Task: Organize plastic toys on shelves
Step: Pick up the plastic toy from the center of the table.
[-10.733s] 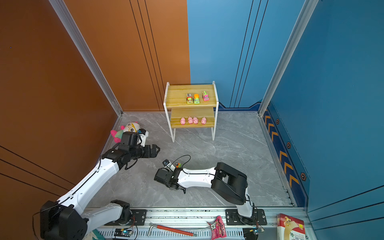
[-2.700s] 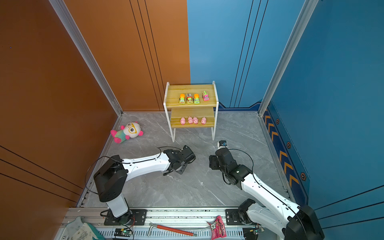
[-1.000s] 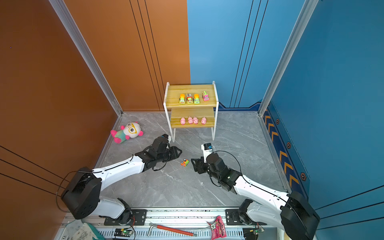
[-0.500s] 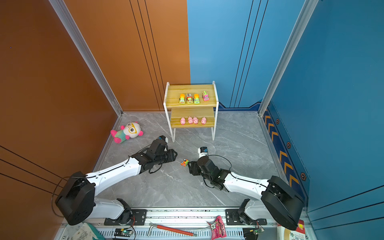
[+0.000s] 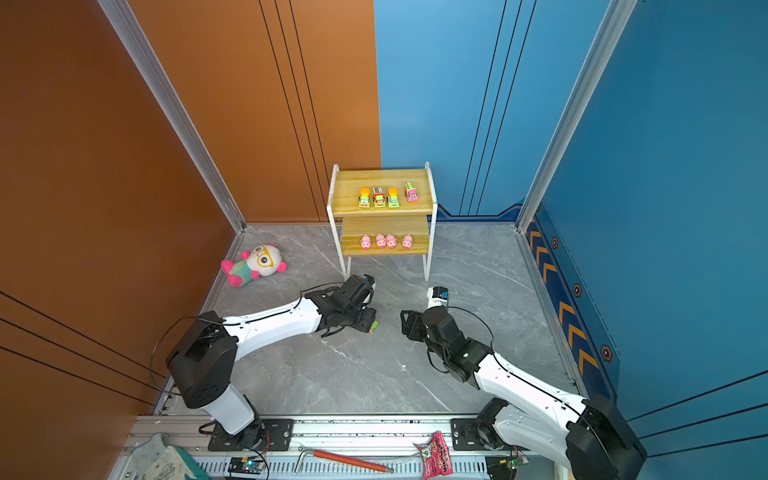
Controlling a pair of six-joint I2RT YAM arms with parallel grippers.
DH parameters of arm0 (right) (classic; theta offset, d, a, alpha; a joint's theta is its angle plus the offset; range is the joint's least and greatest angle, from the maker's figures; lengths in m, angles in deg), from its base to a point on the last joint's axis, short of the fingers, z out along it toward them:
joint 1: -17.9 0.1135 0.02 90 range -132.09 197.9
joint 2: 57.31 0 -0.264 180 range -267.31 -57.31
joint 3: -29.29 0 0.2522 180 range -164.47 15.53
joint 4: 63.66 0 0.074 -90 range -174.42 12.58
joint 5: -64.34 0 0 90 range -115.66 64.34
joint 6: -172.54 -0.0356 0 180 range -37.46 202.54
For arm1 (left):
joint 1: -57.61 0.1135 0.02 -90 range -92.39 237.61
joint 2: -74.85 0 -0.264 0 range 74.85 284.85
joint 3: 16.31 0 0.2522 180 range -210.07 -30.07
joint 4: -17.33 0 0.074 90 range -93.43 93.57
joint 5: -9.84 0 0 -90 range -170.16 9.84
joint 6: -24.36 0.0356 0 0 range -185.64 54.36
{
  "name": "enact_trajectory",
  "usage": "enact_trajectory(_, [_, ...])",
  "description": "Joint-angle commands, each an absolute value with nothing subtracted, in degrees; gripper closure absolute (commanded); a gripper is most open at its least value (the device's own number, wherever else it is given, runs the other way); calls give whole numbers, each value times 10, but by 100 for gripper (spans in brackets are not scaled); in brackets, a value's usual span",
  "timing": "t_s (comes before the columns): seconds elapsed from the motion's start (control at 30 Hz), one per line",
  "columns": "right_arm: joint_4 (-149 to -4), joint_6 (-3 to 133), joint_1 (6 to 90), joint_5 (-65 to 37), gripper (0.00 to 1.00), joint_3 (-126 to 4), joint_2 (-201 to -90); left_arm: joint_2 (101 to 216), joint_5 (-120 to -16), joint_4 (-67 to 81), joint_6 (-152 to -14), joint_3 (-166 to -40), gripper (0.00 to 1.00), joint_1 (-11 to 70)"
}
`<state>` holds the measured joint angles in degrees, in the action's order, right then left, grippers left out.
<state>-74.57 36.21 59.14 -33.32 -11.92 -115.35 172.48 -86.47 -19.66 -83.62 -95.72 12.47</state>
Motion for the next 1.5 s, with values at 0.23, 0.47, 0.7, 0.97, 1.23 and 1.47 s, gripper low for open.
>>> enact_trajectory(0.23, [-769,386,586,-310,34,-103,-1134,1781,-832,-290,-752,-1021,36,114])
enact_trajectory(0.47, [-760,390,567,-301,34,-103,-1140,1812,-842,-298,-753,-1037,37,111])
enact_trajectory(0.7, [-757,392,566,-298,34,-101,-1142,1849,-844,-298,-752,-1061,40,113])
enact_trajectory(0.97, [-751,391,566,-296,34,-101,-1150,1876,-844,-300,-759,-1078,53,118])
enact_trajectory(1.23, [-746,391,566,-296,34,-101,-1158,1886,-842,-308,-767,-1086,62,128])
enact_trajectory(1.47, [-741,402,566,-300,34,-105,-1171,1861,-789,-280,-816,-1075,71,159])
